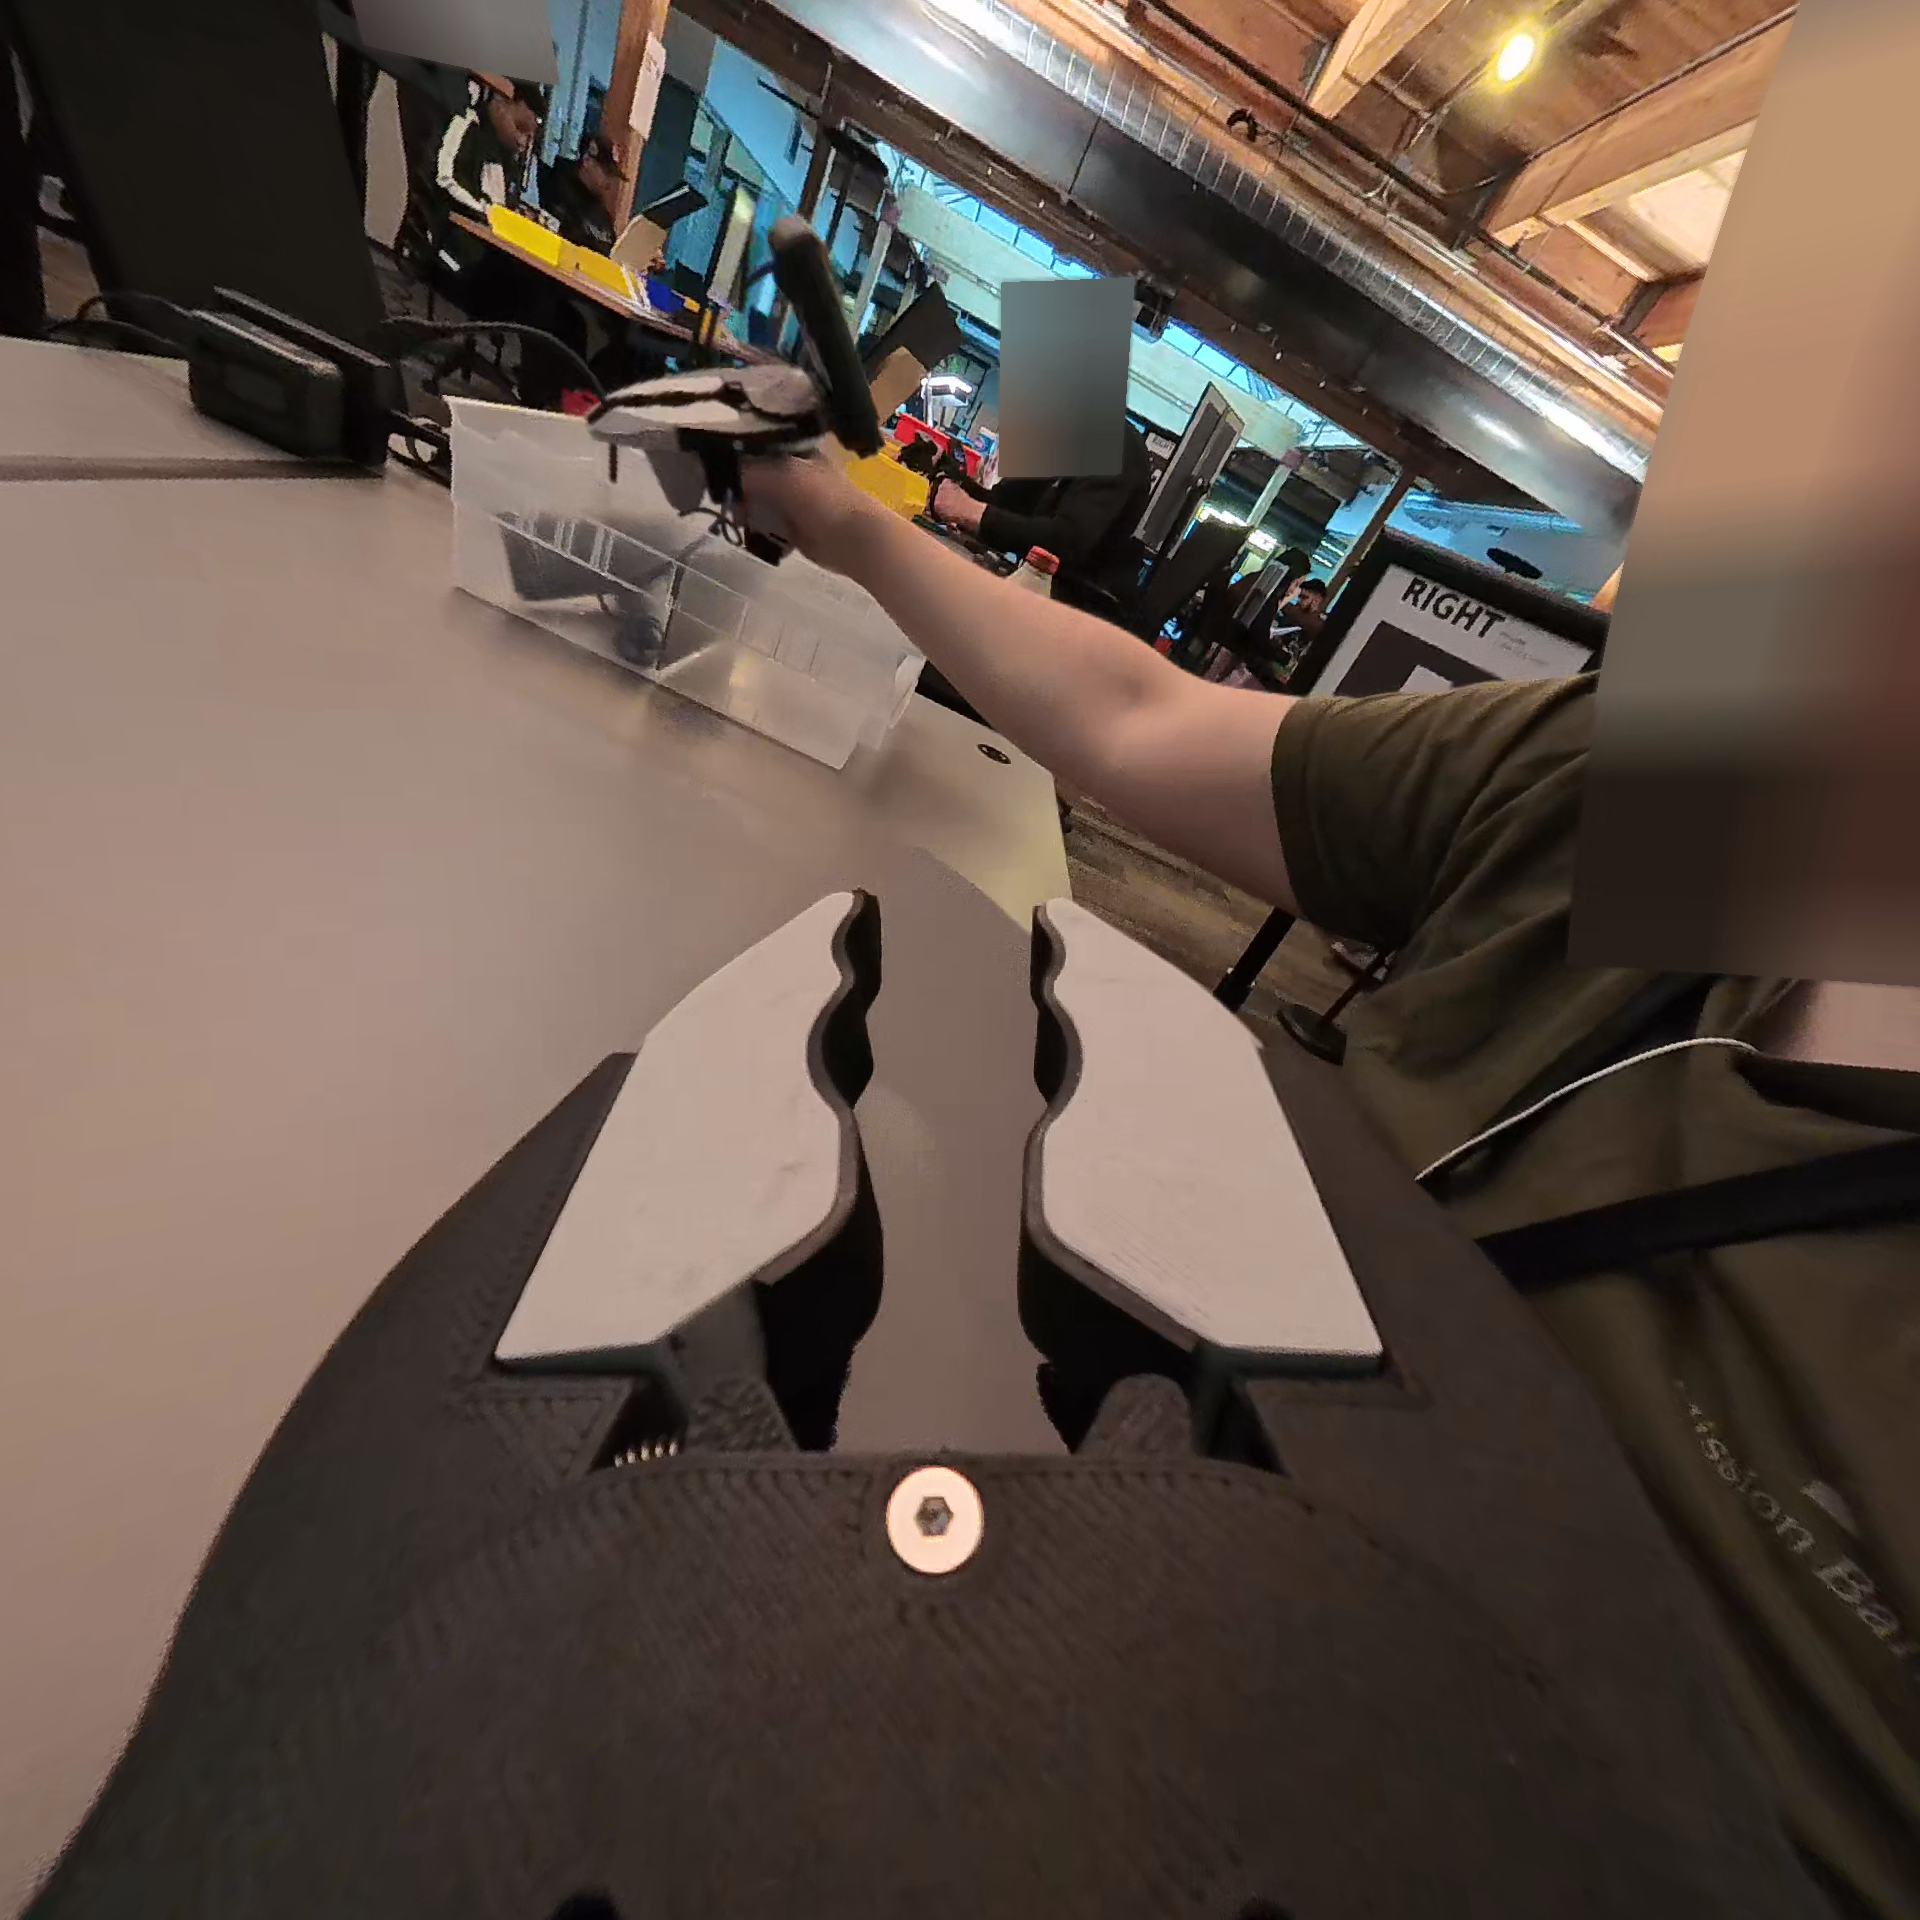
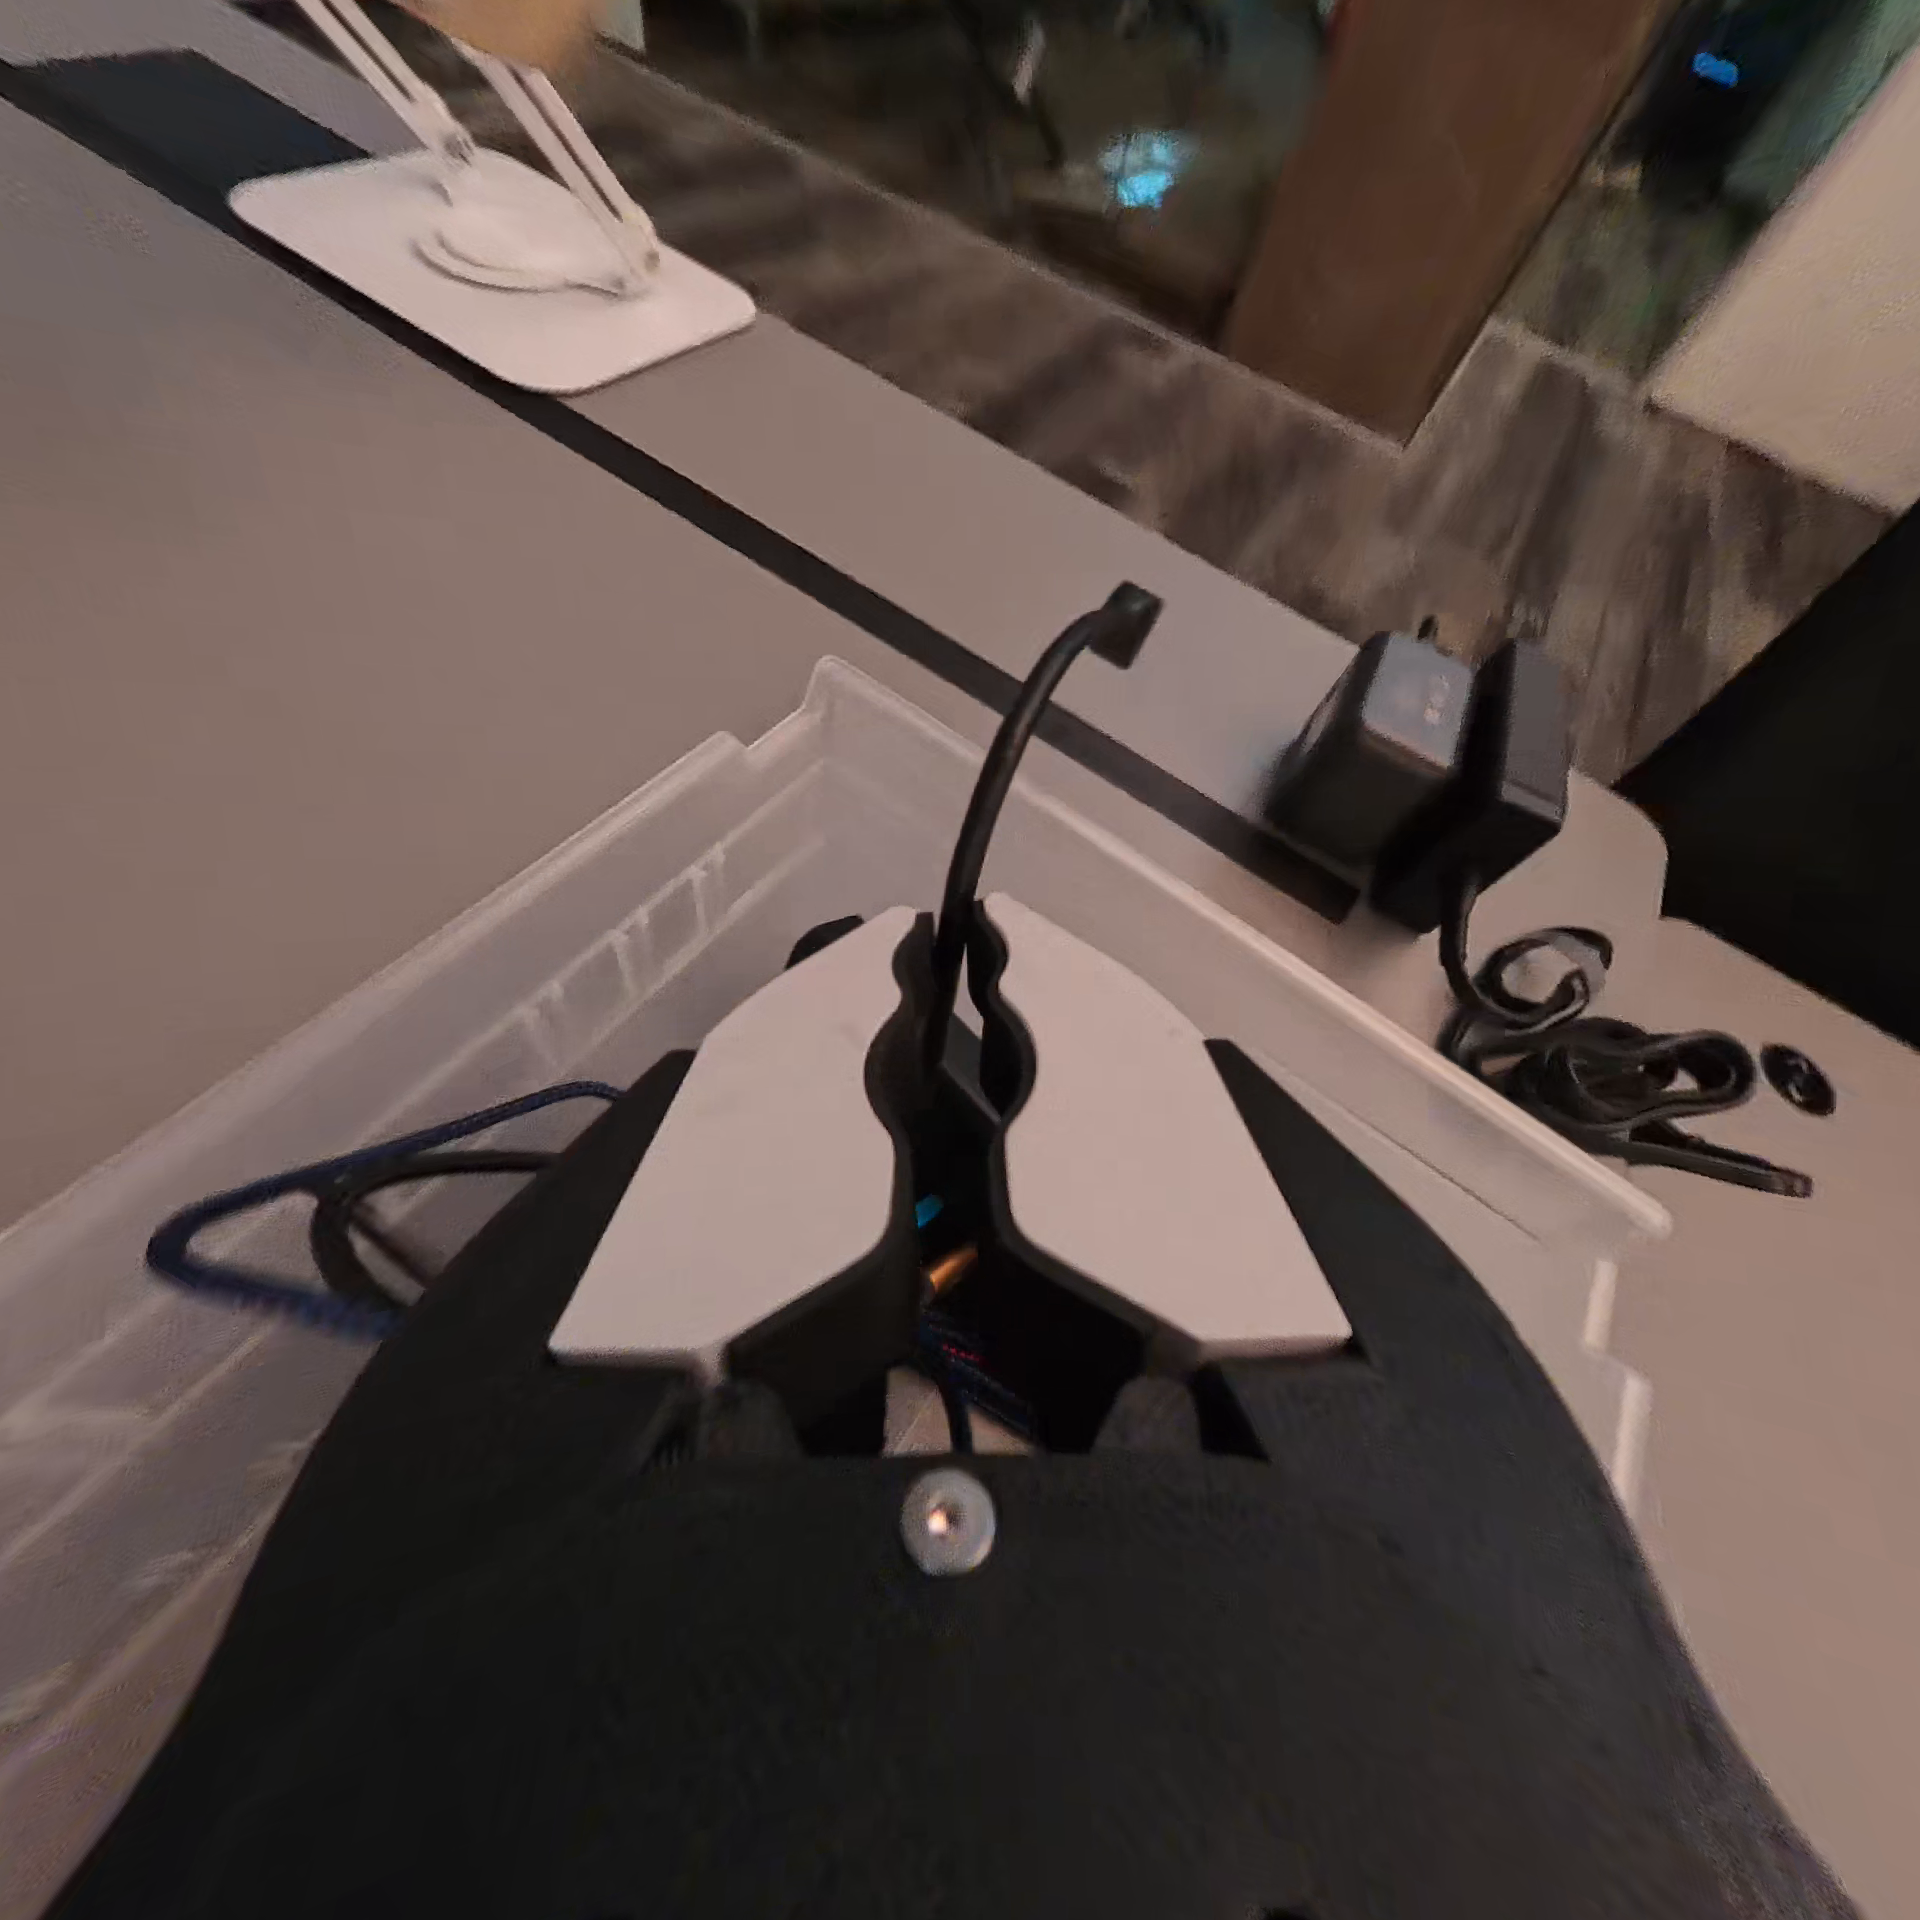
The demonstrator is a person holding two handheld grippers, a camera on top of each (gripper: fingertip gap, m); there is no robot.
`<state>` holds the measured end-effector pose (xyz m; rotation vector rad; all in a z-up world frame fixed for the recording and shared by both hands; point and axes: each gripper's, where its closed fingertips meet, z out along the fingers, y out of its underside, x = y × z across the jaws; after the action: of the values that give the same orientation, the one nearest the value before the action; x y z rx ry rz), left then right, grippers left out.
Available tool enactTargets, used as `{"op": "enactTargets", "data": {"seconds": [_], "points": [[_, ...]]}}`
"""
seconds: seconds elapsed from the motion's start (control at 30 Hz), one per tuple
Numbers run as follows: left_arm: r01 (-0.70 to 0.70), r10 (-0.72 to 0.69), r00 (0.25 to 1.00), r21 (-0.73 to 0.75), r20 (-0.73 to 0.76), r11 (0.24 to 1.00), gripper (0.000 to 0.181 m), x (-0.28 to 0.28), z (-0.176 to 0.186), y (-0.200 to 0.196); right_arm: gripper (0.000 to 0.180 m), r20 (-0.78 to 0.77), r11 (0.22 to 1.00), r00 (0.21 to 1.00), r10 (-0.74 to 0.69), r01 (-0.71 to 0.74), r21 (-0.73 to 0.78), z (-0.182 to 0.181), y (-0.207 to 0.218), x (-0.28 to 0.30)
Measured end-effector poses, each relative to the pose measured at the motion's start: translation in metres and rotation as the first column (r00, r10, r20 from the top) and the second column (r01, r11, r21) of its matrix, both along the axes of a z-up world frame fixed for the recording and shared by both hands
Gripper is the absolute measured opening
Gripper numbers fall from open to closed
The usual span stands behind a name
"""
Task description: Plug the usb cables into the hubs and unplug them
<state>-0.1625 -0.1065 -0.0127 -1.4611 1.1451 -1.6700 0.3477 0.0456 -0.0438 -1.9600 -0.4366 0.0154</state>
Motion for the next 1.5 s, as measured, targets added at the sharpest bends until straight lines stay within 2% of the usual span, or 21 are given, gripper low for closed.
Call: {"op": "enactTargets", "data": {"seconds": [0.1, 0.17, 0.27, 0.37, 0.43, 0.5, 0.57, 0.63, 0.73, 0.87, 0.97, 1.0, 1.07, 1.13, 1.2, 1.3, 1.37, 1.43, 1.5], "points": [[0.000, 0.000, 1.000, -0.010, -0.004, 1.000, 0.025, 0.002, -0.001, -0.003, 0.005, -0.080, 0.999, 0.997, 0.023, -0.021, 0.030, 0.008, -0.008, 0.004], [-0.011, 0.011, 1.000, 0.000, -0.019, 1.000, 0.025, 0.003, -0.003, -0.005, 0.005, -0.138, 0.998, 0.989, 0.055, -0.057, -0.010, 0.007, -0.014, 0.003], [-0.023, 0.023, 0.999, -0.005, -0.033, 1.000, 0.025, 0.005, -0.005, -0.006, 0.008, -0.123, 0.996, 0.992, 0.021, -0.031, -0.081, 0.003, -0.016, 0.016], [-0.033, 0.032, 0.999, -0.020, -0.036, 0.999, 0.025, 0.008, -0.005, -0.006, 0.010, -0.131, 0.970, 0.990, 0.044, -0.074, -0.233, 0.000, -0.011, 0.013], [-0.040, 0.039, 0.998, -0.016, -0.048, 0.999, 0.025, 0.010, -0.007, -0.008, 0.022, -0.110, 0.938, 0.992, 0.056, -0.090, -0.334, 0.003, -0.006, 0.010], [-0.042, 0.041, 0.997, -0.015, -0.067, 0.999, 0.025, 0.011, -0.010, -0.010, 0.026, -0.061, 0.899, 0.998, 0.012, -0.037, -0.437, 0.013, 0.002, 0.018], [-0.047, 0.045, 0.995, -0.016, -0.088, 0.999, 0.025, 0.012, -0.013, -0.011, 0.027, -0.062, 0.883, 0.993, -0.097, 0.057, -0.466, 0.030, 0.021, 0.030], [-0.055, 0.053, 0.994, -0.018, -0.097, 0.998, 0.025, 0.013, -0.015, -0.010, 0.026, -0.058, 0.814, 0.956, -0.286, 0.210, -0.542, 0.036, 0.041, 0.050], [-0.059, 0.056, 0.995, -0.034, -0.088, 0.998, 0.025, 0.015, -0.013, -0.008, 0.036, 0.100, 0.656, 0.922, -0.375, 0.340, -0.674, 0.013, 0.058, 0.070], [-0.054, 0.049, 0.996, -0.059, -0.074, 0.997, 0.025, 0.016, -0.011, -0.006, 0.045, 0.300, 0.459, 0.924, -0.237, 0.379, -0.803, -0.031, 0.067, 0.066], [-0.063, 0.057, 0.995, -0.059, -0.087, 0.996, 0.025, 0.014, -0.012, -0.002, 0.039, 0.476, 0.355, 0.871, -0.119, 0.485, -0.799, -0.046, 0.069, 0.076], [-0.065, 0.060, 0.994, -0.055, -0.090, 0.996, 0.025, 0.013, -0.012, -0.001, 0.031, 0.503, 0.326, 0.859, -0.096, 0.505, -0.799, -0.048, 0.069, 0.077], [-0.071, 0.066, 0.993, -0.052, -0.096, 0.996, 0.025, 0.012, -0.013, 0.002, 0.006, 0.536, 0.349, 0.843, -0.053, 0.518, -0.781, -0.045, 0.076, 0.077], [-0.076, 0.070, 0.992, -0.054, -0.102, 0.996, 0.025, 0.010, -0.015, 0.004, 0.005, 0.534, 0.404, 0.845, 0.002, 0.488, -0.774, -0.038, 0.081, 0.069], [-0.071, 0.065, 0.992, -0.054, -0.105, 0.996, 0.024, 0.008, -0.017, 0.003, 0.005, 0.533, 0.518, 0.844, 0.062, 0.429, -0.740, -0.023, 0.084, 0.058], [-0.064, 0.058, 0.994, -0.063, -0.093, 0.996, 0.024, 0.005, -0.018, 0.000, 0.005, 0.454, 0.708, 0.887, 0.087, 0.265, -0.654, 0.010, 0.076, 0.040], [-0.065, 0.059, 0.994, -0.066, -0.090, 0.996, 0.024, 0.002, -0.019, -0.003, 0.005, 0.387, 0.797, 0.897, 0.214, 0.069, -0.599, 0.024, 0.053, 0.027], [-0.070, 0.064, 0.994, -0.070, -0.089, 0.995, 0.024, 0.000, -0.019, -0.006, 0.005, 0.361, 0.836, 0.864, 0.350, -0.115, -0.536, 0.027, 0.027, 0.021], [-0.076, 0.069, 0.994, -0.081, -0.085, 0.994, 0.023, 0.000, -0.017, -0.007, 0.005, 0.391, 0.820, 0.856, 0.340, -0.066, -0.568, 0.021, 0.009, 0.036]]}}
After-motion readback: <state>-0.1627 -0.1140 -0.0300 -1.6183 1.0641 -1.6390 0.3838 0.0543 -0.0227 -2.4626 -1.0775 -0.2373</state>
